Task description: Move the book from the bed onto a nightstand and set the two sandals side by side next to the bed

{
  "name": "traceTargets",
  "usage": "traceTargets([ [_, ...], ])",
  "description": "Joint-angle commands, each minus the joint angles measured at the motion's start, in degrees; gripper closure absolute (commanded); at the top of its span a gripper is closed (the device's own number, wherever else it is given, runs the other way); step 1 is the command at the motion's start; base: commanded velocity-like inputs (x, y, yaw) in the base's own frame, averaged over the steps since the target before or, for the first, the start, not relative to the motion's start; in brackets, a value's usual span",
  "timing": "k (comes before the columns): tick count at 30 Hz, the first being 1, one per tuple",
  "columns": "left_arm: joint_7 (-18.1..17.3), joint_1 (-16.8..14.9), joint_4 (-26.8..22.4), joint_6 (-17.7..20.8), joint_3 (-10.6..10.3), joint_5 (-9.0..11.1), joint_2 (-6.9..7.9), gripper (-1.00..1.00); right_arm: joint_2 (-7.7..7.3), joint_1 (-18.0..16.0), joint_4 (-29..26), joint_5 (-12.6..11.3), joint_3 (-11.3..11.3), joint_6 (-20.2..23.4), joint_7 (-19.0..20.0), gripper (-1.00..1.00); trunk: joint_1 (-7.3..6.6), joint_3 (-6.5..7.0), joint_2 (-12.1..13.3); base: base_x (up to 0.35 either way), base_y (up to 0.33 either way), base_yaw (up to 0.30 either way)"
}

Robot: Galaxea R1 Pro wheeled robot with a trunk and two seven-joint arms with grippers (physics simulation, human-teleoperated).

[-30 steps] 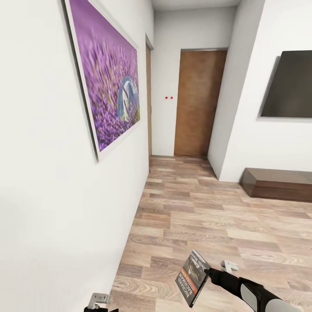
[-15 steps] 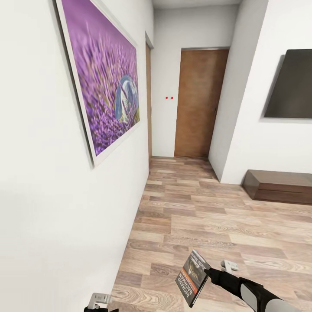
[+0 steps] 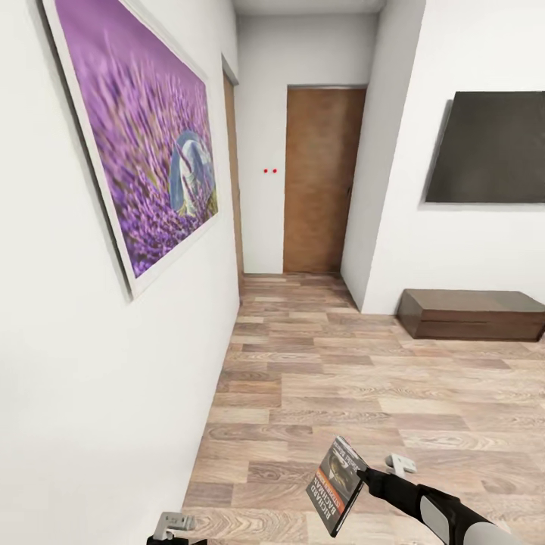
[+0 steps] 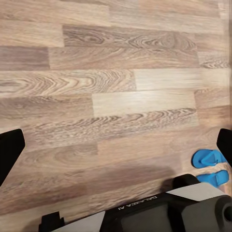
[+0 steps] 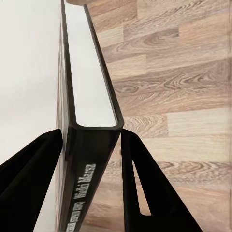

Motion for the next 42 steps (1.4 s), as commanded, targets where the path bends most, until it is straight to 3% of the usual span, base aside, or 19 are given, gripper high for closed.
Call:
traceTargets([
  [1,-0.12,-0.04,0.02,-0.26,0.45,-0.60,0.02,-1.00,-0.03,-0.05,-0.06,-0.63,0.34,0.37,0.11,1.00,0.04,-0.13,-0.13,0.000,0.000,-0.127],
  [9,-0.12,-0.04,0.02,-0.26,0.45,-0.60,0.02,-1.00,-0.03,-0.05,-0.05,-0.63,0.34,0.37,0.04,1.00,0.04,-0.13,-0.13,0.092,0.000,-0.030],
  [29,-0.13,-0.04,0.02,-0.26,0.45,-0.60,0.02,-1.00,-0.03,-0.05,-0.05,-0.63,0.34,0.37,0.10,1.00,0.04,-0.13,-0.13,0.321,0.000,-0.003],
  [42,-0.11,-0.04,0.02,-0.26,0.45,-0.60,0.02,-1.00,-0.03,-0.05,-0.05,-0.63,0.34,0.37,0.11,1.00,0.04,-0.13,-0.13,0.328,0.000,-0.153],
])
